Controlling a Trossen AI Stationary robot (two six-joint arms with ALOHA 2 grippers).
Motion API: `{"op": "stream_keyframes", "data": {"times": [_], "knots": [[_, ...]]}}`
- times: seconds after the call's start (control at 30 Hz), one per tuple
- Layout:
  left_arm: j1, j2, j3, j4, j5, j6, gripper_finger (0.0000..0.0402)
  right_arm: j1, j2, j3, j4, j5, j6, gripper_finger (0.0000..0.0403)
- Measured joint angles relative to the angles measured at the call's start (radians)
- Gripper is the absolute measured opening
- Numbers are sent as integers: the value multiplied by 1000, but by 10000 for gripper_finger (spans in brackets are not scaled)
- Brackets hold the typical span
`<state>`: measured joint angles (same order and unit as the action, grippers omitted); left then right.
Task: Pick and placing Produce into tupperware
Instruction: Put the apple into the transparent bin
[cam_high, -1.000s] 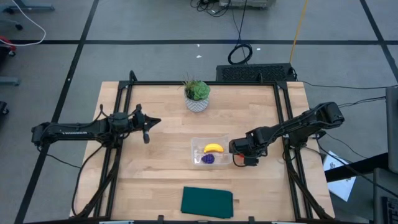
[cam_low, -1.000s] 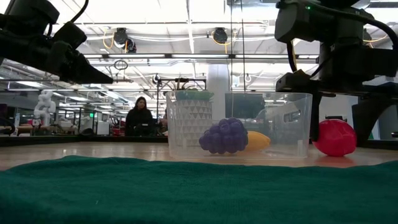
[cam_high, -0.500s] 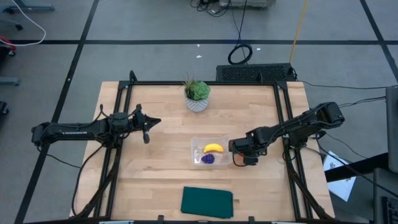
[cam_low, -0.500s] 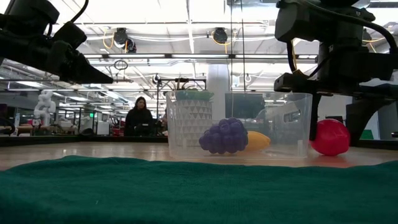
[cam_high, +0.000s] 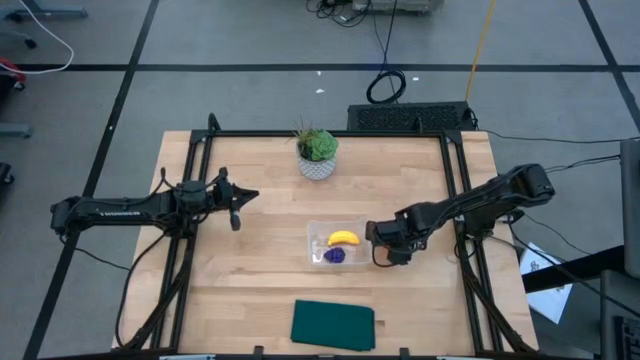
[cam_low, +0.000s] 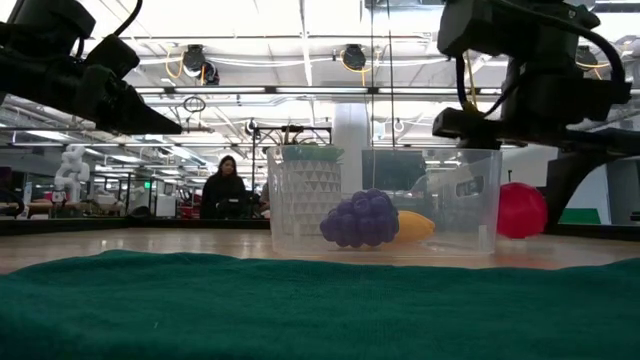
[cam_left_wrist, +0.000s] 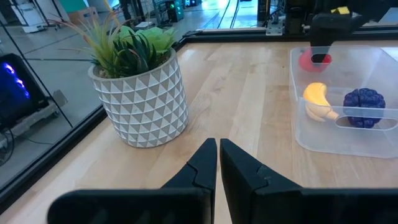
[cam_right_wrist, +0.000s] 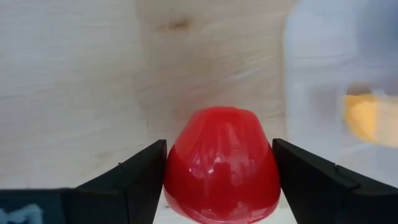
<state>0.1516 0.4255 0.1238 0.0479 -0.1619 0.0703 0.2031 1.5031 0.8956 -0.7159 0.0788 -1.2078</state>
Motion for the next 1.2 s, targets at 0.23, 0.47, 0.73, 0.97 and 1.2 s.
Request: {"op": "stream_keyframes", "data": {"times": [0.23,0.47,0.73,0.97,1.2], "knots": [[0,0,0,0,0,-1,26,-1,-57,11,-7,0,1,263],[0,0,0,7,4,-1,26,-1,-72,11,-22,0,26,266],[0,0,0,8,5,-2,26,-1,-72,11,-24,0,45,265],[0,0,0,8,5,-2,26,-1,-76,11,-53,-3,45,265],[0,0,0,8,5,-1,26,-7,-79,56,-85,-79,172,265]]}}
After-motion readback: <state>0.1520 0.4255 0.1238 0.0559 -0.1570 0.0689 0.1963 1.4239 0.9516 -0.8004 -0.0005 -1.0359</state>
